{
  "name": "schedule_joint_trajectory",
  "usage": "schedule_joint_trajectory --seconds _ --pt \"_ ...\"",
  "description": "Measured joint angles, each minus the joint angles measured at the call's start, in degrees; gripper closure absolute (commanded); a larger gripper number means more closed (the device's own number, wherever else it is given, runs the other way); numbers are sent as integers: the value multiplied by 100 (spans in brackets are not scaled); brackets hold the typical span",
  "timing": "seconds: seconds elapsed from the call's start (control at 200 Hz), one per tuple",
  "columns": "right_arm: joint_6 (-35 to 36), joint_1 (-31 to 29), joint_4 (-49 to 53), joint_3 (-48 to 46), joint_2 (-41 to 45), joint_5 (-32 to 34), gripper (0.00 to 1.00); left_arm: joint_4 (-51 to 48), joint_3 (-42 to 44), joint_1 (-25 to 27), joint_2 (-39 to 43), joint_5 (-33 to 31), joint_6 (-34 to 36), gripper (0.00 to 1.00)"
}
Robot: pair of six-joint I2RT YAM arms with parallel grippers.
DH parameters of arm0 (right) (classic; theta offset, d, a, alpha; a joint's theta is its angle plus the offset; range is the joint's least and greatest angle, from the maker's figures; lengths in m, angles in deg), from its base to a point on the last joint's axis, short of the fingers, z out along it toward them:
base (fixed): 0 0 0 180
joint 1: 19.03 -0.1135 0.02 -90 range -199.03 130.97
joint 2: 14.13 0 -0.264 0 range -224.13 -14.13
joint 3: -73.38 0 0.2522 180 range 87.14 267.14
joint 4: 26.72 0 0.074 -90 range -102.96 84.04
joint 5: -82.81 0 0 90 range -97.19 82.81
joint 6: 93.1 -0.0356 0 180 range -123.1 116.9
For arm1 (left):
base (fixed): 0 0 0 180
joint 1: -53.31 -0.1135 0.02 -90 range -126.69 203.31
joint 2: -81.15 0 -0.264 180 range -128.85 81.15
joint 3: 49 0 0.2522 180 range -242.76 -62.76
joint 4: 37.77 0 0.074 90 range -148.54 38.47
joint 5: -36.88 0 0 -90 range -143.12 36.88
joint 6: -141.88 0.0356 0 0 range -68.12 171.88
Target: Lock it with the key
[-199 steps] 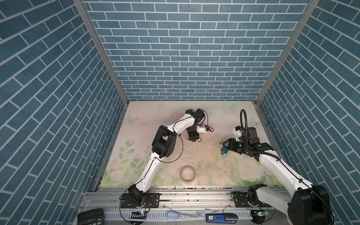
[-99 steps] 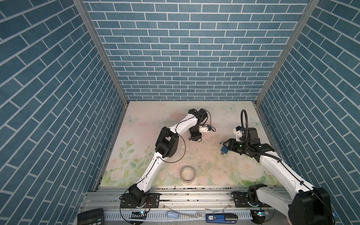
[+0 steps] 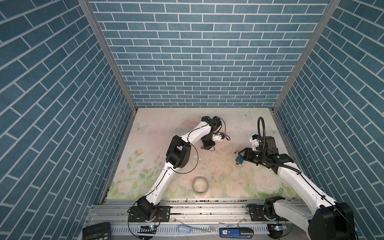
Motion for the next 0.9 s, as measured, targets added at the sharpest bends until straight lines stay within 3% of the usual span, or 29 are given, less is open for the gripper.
schedule_joint_trajectory --seconds 0.29,0.44,0.68,0.9 --pt "-24 0 -116 -232 302 107 58 -85 -317 -236 -149 208 -1189 69" --pt "-107 0 -444 -516 568 94 58 140 -258 -306 -101 378 -2120 68" --pt "-413 0 -1768 -1187 636 50 59 1449 1154 -278 782 719 -3751 76" --pt "-686 -199 -3139 -1488 22 140 59 2691 2291 -260 1709 901 -4924 75"
